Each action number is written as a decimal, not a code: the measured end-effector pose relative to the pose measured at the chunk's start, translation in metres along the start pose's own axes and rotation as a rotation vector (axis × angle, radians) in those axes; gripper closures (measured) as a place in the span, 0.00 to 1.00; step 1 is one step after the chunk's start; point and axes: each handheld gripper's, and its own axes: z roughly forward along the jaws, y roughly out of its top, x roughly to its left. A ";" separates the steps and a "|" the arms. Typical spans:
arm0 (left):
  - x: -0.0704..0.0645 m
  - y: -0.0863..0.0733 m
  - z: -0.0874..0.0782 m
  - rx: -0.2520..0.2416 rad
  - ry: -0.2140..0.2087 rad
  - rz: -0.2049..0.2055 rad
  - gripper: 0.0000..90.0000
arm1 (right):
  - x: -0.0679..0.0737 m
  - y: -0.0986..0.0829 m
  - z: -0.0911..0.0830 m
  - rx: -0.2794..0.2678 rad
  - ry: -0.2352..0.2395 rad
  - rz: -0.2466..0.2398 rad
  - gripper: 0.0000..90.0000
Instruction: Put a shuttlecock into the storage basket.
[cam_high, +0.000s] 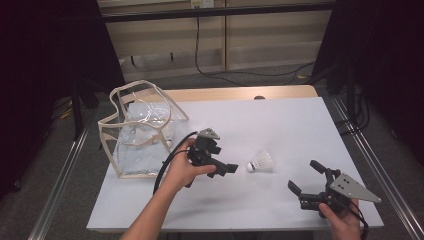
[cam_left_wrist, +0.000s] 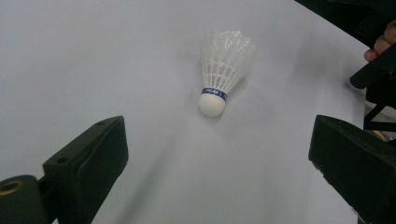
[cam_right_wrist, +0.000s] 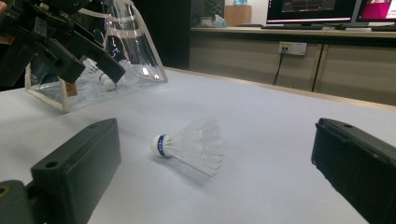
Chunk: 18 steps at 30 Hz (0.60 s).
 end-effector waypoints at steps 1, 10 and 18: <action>0.000 0.000 0.001 0.001 0.000 0.001 0.05 | 0.000 0.000 0.000 0.000 0.000 0.000 0.02; -0.003 0.001 0.007 -0.001 0.007 0.012 0.06 | 0.000 0.000 0.000 0.000 0.000 0.000 0.02; -0.005 -0.001 0.014 -0.002 -0.007 0.012 0.06 | 0.000 0.000 0.000 0.000 0.001 0.000 0.02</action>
